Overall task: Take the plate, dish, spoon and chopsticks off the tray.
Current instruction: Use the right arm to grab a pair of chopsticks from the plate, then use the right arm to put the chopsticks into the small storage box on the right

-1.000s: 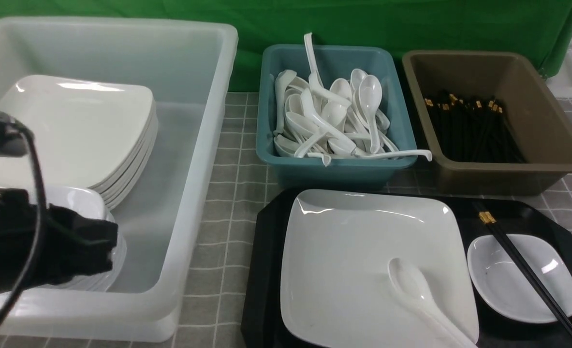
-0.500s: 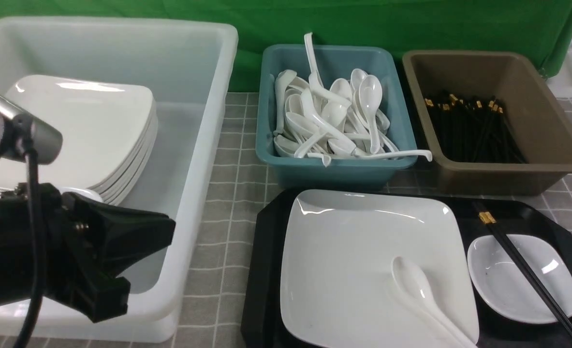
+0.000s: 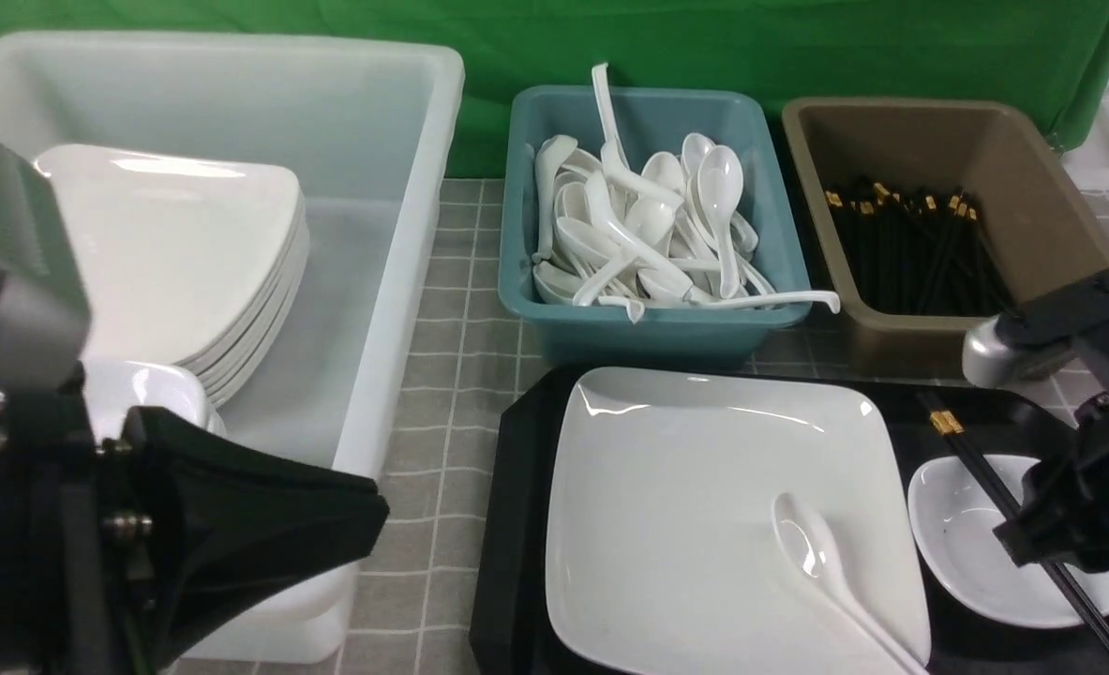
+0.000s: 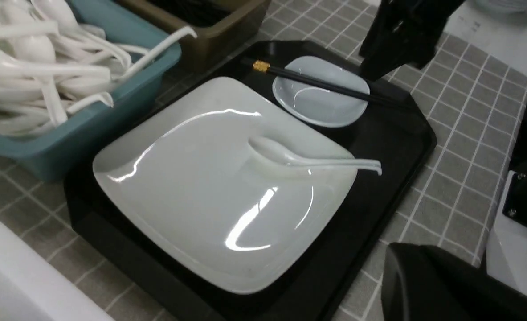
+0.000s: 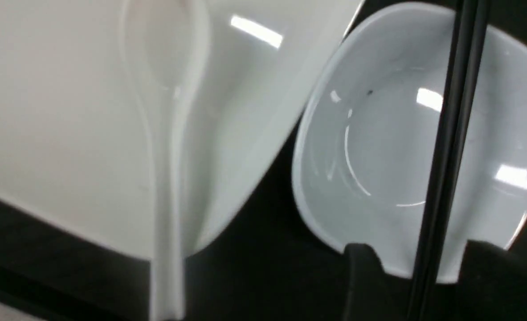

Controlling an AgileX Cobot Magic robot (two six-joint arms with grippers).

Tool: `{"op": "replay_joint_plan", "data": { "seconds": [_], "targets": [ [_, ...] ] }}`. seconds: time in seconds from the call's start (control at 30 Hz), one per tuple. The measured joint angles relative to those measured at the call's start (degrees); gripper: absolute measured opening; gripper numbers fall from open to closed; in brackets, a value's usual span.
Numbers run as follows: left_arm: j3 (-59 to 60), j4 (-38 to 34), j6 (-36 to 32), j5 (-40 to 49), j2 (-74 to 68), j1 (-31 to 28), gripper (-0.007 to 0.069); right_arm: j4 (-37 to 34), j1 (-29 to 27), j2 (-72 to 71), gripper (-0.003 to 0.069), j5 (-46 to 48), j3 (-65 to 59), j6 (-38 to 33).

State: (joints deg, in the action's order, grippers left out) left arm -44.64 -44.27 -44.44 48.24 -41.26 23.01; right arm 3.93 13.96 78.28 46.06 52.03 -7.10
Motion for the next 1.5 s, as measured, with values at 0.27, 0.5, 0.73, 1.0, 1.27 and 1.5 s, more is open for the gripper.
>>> {"op": "replay_joint_plan", "data": {
  "seconds": [0.27,0.5,0.73,1.0,1.27,1.5],
  "targets": [
    [0.0,0.8,1.4,0.1,4.8,0.0,0.0010,-7.9,-9.0,13.2,0.0395,-6.5,2.4,-8.0],
    [0.0,2.0,1.5,-0.1,5.0,0.0,0.0010,-8.3,-11.5,18.1,0.0395,-10.7,2.5,-8.7],
    [0.0,3.9,1.6,-0.4,5.0,0.0,0.0010,-8.3,-11.6,20.8,0.0363,-11.0,2.5,-8.9],
    [0.0,4.5,1.6,-0.9,5.0,0.0,0.0010,-8.4,-11.6,20.8,0.0114,-8.7,2.6,-10.8],
    [0.0,4.3,1.8,-8.5,5.0,0.0,0.0010,-13.7,-7.3,10.9,0.0115,-2.9,3.2,-15.0],
    [0.0,2.9,1.8,-19.6,5.0,0.0,0.0010,-25.1,-6.9,9.6,0.0115,-20.7,18.0,-13.9]
  ]
}}
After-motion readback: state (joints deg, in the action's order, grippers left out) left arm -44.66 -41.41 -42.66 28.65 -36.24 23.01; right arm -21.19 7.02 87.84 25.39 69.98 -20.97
